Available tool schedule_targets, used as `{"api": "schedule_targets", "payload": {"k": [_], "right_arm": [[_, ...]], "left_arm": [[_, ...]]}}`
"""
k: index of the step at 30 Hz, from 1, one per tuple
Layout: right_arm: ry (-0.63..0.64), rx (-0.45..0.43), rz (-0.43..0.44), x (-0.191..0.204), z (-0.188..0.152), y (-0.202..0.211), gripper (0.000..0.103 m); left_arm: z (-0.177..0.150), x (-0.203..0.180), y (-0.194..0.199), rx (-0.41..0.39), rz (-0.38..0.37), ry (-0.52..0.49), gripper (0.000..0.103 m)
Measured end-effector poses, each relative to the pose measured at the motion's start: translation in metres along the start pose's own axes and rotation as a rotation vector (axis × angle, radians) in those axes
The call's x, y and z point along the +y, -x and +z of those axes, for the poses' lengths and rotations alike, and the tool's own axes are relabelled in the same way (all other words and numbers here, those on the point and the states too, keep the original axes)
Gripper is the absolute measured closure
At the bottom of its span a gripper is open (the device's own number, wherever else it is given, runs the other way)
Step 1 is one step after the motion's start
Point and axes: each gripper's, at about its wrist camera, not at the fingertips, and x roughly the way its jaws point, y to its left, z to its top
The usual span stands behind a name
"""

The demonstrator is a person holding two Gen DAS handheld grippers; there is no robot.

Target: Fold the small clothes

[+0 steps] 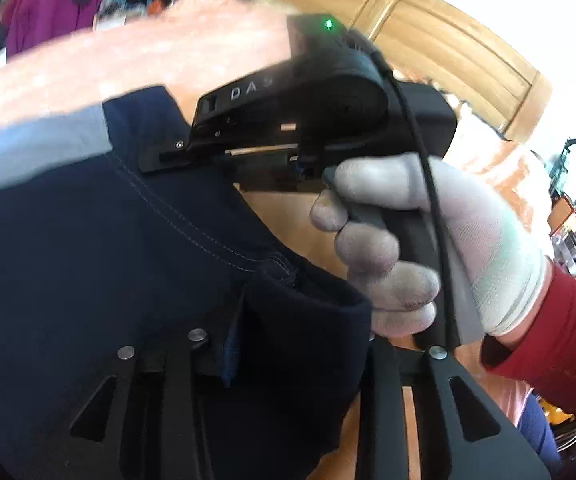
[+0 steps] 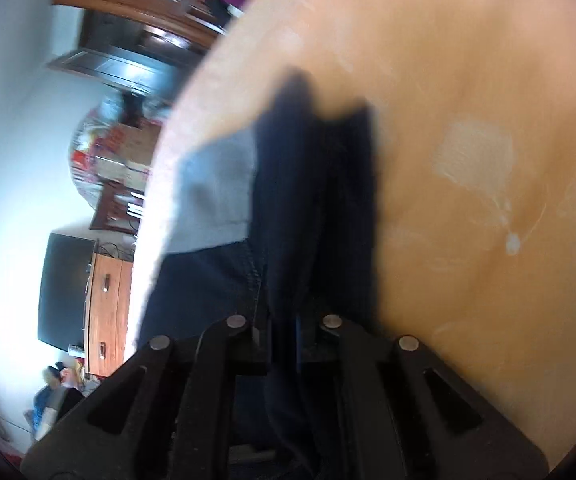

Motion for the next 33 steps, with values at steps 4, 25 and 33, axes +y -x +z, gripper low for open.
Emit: {"api": "schedule_targets", "payload": {"k": [4,25,33], "right_arm": [[-0.044,0.040,0.076,-0.002,-0.002,0.011,0.080],[0.182,0.022,-0.039,0.073,-0.117,0.070,0.037],[0.205,0.044,-0.146,0.057,-0.124,0.057,0.046]], "left_arm": [[0.000,-0.001,-0.001,0.020,0.017,-0.024,0.060],[-0.112,0.057,0.143,-0.091,0.319,0.119,0.054],[-0.106,0.078,0.118,-0.094,0.388,0.121,0.048]]}}
